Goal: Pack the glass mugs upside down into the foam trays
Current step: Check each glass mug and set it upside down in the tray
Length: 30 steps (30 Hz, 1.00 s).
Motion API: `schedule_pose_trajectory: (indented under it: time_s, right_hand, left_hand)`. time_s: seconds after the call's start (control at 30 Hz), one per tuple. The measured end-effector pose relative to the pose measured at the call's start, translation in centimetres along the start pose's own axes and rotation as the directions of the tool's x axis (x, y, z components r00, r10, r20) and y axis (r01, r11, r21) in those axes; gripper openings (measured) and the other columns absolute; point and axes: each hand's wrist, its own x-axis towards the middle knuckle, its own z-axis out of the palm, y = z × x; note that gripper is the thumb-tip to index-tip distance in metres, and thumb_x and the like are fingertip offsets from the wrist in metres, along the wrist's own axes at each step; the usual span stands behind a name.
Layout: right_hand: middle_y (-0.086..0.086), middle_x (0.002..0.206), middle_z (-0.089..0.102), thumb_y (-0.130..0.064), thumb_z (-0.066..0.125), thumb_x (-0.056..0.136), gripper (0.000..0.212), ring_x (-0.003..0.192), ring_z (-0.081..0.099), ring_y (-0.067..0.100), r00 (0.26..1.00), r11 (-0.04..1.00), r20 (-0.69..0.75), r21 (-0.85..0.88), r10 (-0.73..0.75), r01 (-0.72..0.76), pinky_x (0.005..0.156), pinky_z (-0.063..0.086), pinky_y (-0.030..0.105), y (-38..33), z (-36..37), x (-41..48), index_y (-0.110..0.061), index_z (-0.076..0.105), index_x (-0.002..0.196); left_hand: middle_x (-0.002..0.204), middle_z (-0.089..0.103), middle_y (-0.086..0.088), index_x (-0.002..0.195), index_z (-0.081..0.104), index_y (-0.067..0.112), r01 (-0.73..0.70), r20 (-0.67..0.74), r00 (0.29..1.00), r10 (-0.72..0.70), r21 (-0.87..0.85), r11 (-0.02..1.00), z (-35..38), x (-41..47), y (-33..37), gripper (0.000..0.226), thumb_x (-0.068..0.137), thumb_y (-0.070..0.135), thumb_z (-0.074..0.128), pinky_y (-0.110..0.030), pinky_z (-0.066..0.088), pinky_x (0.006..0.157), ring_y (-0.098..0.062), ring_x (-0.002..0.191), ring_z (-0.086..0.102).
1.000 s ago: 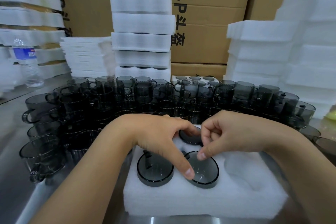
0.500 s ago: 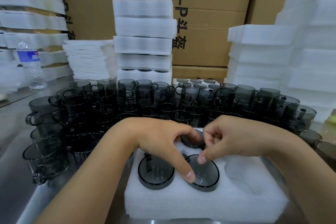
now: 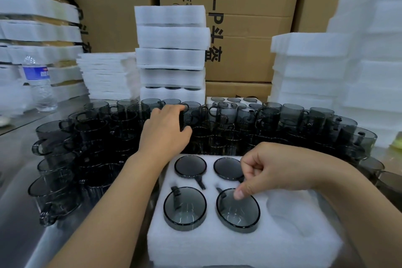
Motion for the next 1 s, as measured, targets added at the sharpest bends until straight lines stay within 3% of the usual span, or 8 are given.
schedule_pose_trajectory:
  time_s: [0.17, 0.27, 0.37, 0.53, 0.7, 0.83, 1.0]
  right_hand:
    - [-0.009, 0.047, 0.039, -0.056, 0.078, 0.063, 0.042, 0.047, 0.031, 0.012, 1.000, 1.000, 0.005, 0.006, 0.000, 0.000, 0.046, 0.025, 0.025, -0.1, 0.1, 0.0, -0.024, 0.052, 0.058]
    - [-0.007, 0.049, 0.040, -0.056, 0.078, 0.064, 0.042, 0.048, 0.032, 0.013, 1.000, 1.000, 0.005, 0.004, 0.005, -0.005, 0.047, 0.026, 0.027, -0.1, 0.1, 0.0, -0.024, 0.051, 0.058]
    - [-0.004, 0.051, 0.041, -0.056, 0.077, 0.064, 0.042, 0.050, 0.033, 0.015, 1.000, 1.000, 0.006, 0.005, 0.008, -0.008, 0.048, 0.026, 0.028, -0.2, 0.1, -0.1, -0.023, 0.051, 0.059]
    - [-0.007, 0.051, 0.039, -0.054, 0.077, 0.066, 0.041, 0.049, 0.032, 0.013, 1.000, 1.000, 0.009, -0.008, -0.003, 0.003, 0.048, 0.026, 0.027, -0.3, 0.1, -0.1, -0.024, 0.050, 0.058]
    - [-0.008, 0.049, 0.039, -0.053, 0.077, 0.067, 0.042, 0.050, 0.032, 0.014, 1.000, 1.000, 0.007, -0.003, -0.018, 0.018, 0.050, 0.027, 0.029, -0.1, 0.1, 0.0, -0.023, 0.050, 0.057]
    - [-0.010, 0.048, 0.038, -0.054, 0.077, 0.067, 0.043, 0.049, 0.032, 0.012, 0.999, 0.999, 0.006, -0.004, -0.032, 0.032, 0.047, 0.026, 0.027, 0.2, 0.1, 0.1, -0.023, 0.050, 0.058]
    - [-0.006, 0.049, 0.035, -0.072, 0.065, 0.061, 0.054, 0.046, 0.030, 0.013, 0.996, 0.995, -0.067, 0.073, -0.061, 0.066, 0.045, 0.024, 0.023, 0.3, 0.0, 0.4, -0.022, 0.047, 0.055]
  left_hand:
    - [0.158, 0.022, 0.001, 0.151, 0.017, 0.017, 0.072, 0.084, 0.993, -0.085, 0.151, 0.986, 1.2, 0.9, 0.6, 0.061, 0.097, 0.026, 0.043, -0.042, 0.029, 0.104, -0.027, 0.136, 0.024]
    - [0.158, 0.020, 0.001, 0.152, 0.011, 0.018, 0.080, 0.127, 0.986, -0.103, 0.179, 0.981, 1.5, 1.1, 0.7, 0.063, 0.098, 0.026, 0.041, -0.043, 0.028, 0.106, -0.029, 0.138, 0.023]
    - [0.150, 0.031, -0.006, 0.151, 0.018, 0.016, 0.083, 0.073, 0.992, -0.099, 0.193, 0.978, 1.4, 1.1, 0.4, 0.060, 0.097, 0.024, 0.044, -0.041, 0.033, 0.102, -0.031, 0.132, 0.033]
    - [0.133, 0.041, -0.008, 0.137, 0.042, 0.013, 0.108, 0.022, 0.994, -0.110, 0.069, 0.992, 1.2, 1.2, 0.3, 0.047, 0.093, 0.021, 0.053, -0.031, 0.041, 0.076, -0.028, 0.103, 0.055]
    - [0.129, 0.046, -0.007, 0.133, 0.050, 0.016, 0.088, -0.020, 0.996, -0.088, 0.008, 0.996, 1.5, 1.2, -0.2, 0.041, 0.093, 0.015, 0.055, -0.032, 0.045, 0.077, -0.024, 0.098, 0.059]
    - [0.120, 0.052, -0.005, 0.121, 0.058, 0.018, 0.065, -0.074, 0.995, -0.065, 0.002, 0.998, 1.2, 1.3, -0.5, 0.030, 0.091, 0.013, 0.057, -0.029, 0.040, 0.073, -0.024, 0.096, 0.059]
    - [0.090, 0.051, 0.010, 0.092, 0.062, 0.025, -0.036, -0.152, 0.988, 0.013, -0.148, 0.988, 0.0, 1.2, 0.4, 0.016, 0.084, 0.012, 0.064, -0.020, 0.037, 0.072, -0.010, 0.074, 0.057]
